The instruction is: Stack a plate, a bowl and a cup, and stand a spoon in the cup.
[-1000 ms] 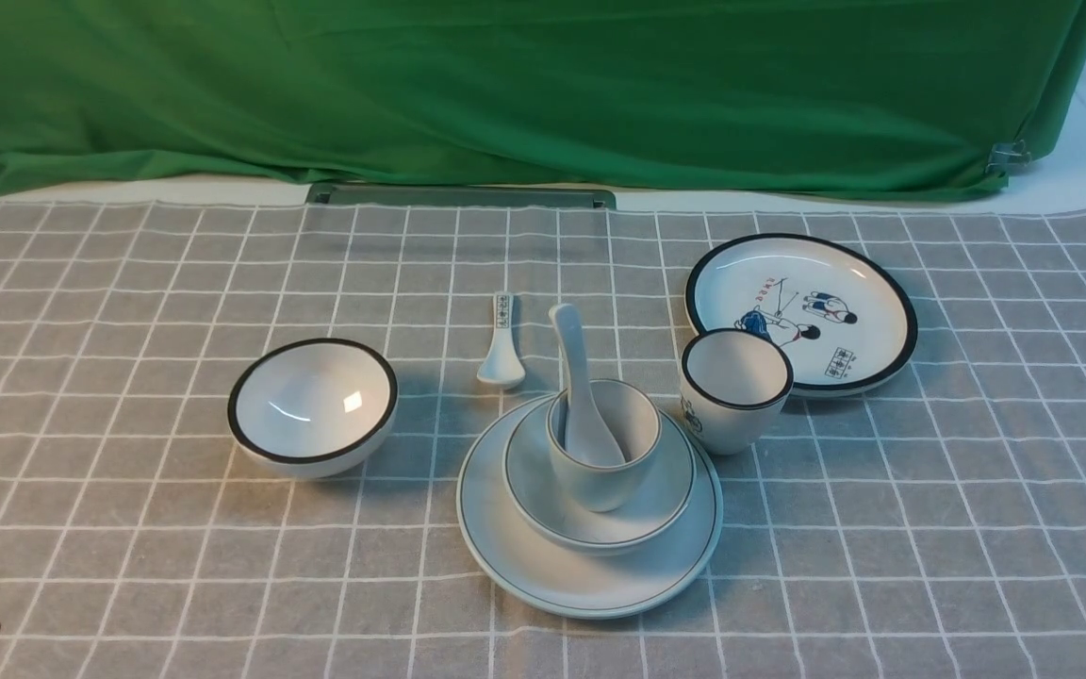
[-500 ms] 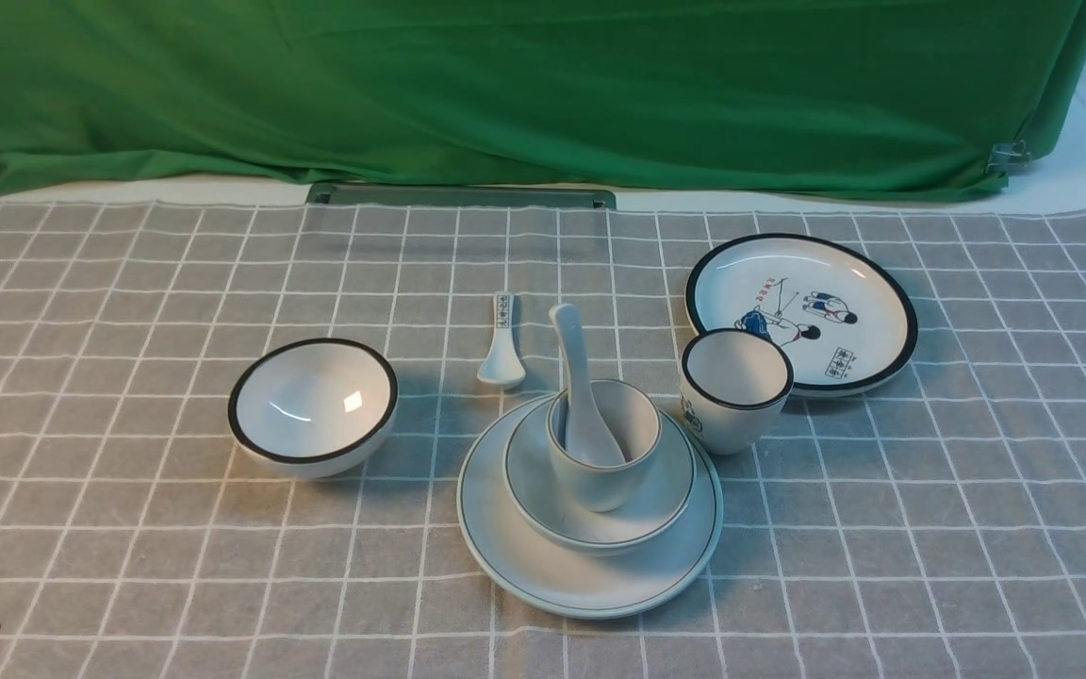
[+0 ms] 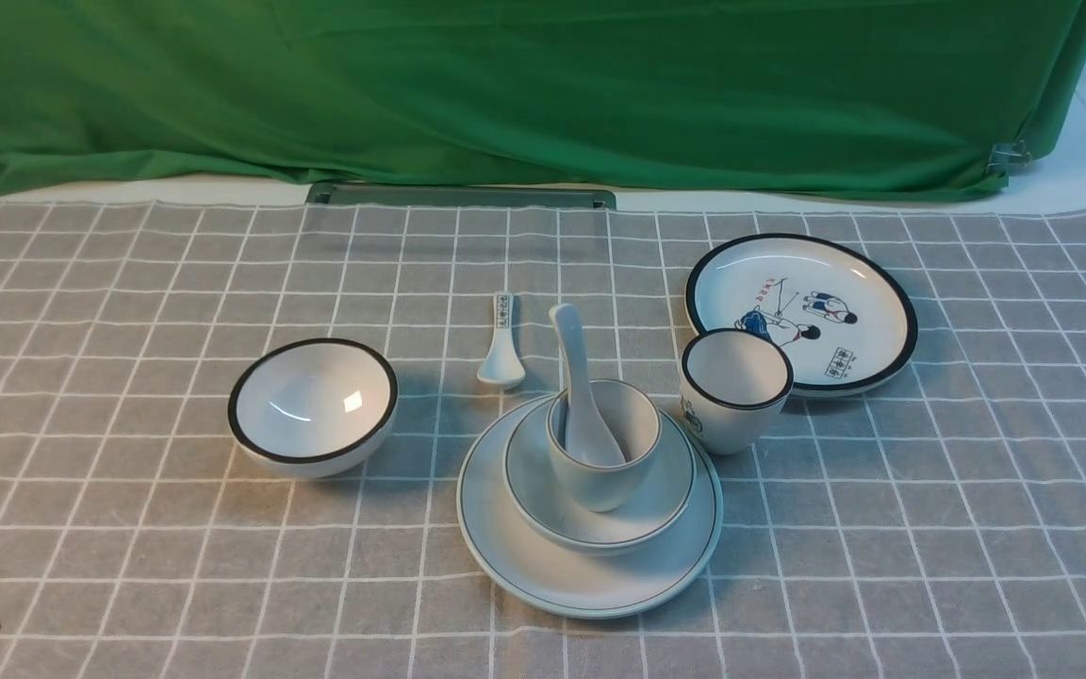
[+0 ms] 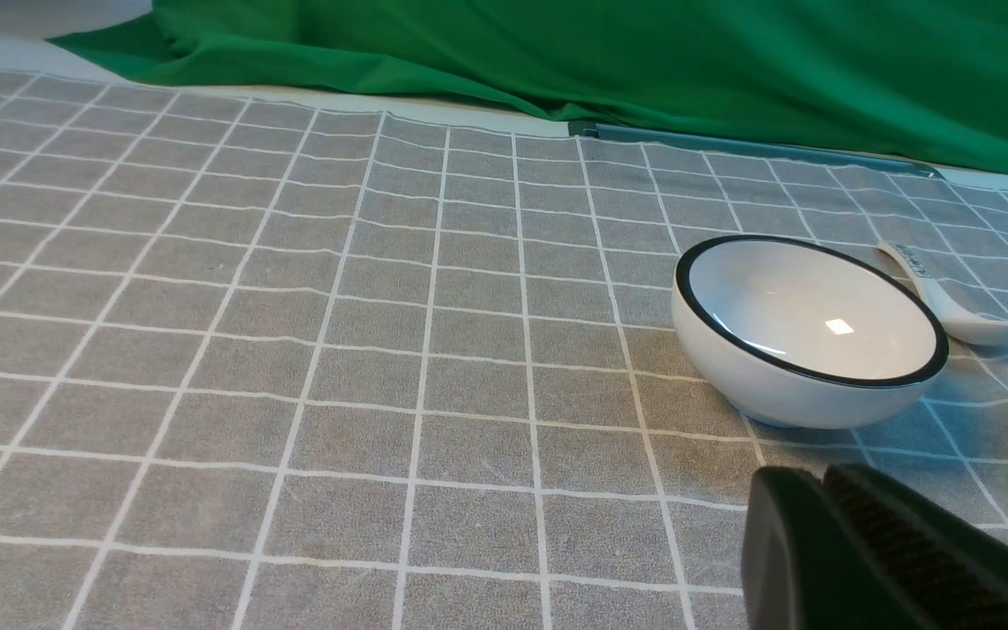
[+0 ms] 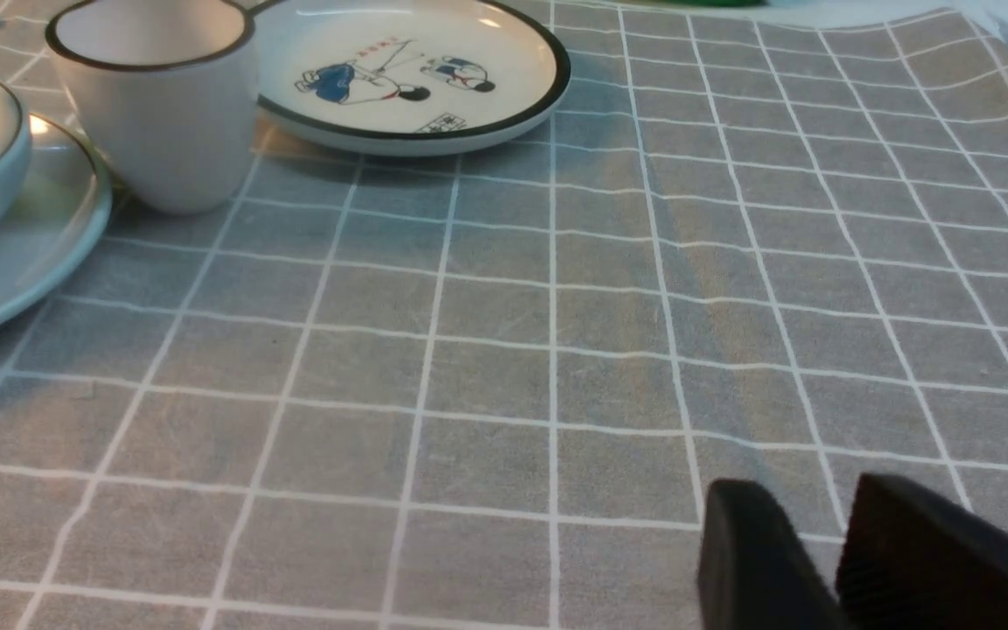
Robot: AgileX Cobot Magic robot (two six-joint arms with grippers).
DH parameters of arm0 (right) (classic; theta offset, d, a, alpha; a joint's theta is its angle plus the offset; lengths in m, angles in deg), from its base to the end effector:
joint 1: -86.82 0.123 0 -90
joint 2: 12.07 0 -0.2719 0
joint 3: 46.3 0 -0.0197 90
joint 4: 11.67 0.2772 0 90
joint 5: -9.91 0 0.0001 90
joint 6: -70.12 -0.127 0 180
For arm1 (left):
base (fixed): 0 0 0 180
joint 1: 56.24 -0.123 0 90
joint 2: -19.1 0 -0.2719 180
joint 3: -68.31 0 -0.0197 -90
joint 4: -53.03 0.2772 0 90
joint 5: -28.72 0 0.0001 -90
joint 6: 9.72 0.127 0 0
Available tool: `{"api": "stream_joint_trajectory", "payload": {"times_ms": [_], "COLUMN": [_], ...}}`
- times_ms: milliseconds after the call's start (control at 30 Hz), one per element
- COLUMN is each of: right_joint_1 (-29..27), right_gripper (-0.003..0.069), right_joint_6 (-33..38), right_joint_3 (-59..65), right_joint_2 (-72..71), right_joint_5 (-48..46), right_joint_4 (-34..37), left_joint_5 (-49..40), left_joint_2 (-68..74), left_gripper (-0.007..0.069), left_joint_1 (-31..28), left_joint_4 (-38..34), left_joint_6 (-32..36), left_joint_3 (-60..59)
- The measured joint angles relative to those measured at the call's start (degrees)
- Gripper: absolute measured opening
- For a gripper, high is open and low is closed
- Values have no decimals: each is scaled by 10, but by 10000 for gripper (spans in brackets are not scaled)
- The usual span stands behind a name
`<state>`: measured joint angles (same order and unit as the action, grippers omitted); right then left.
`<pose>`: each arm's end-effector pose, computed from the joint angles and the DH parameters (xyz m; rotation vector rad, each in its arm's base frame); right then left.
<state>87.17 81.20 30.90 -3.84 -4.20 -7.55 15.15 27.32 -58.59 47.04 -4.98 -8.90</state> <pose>0.1309 0.0030 0.1826 -0.1255 1.7327 -0.0712 0.1311 0.0023 0.1838 -0.0337 1.7263 -0.0048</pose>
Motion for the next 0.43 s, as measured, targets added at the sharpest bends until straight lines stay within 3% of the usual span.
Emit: {"api": "stream_joint_trajectory", "payload": {"times_ms": [433], "right_joint_1": [0], "right_gripper": [227], "right_joint_6": [0], "right_joint_3": [0], "right_joint_2": [0], "right_joint_5": [-1], "right_joint_4": [0], "left_joint_5": [0], "left_joint_2": [0], "left_gripper": [13], "left_joint_1": [0], "left_joint_4": [0], "left_joint_6": [0], "left_joint_3": [0]}}
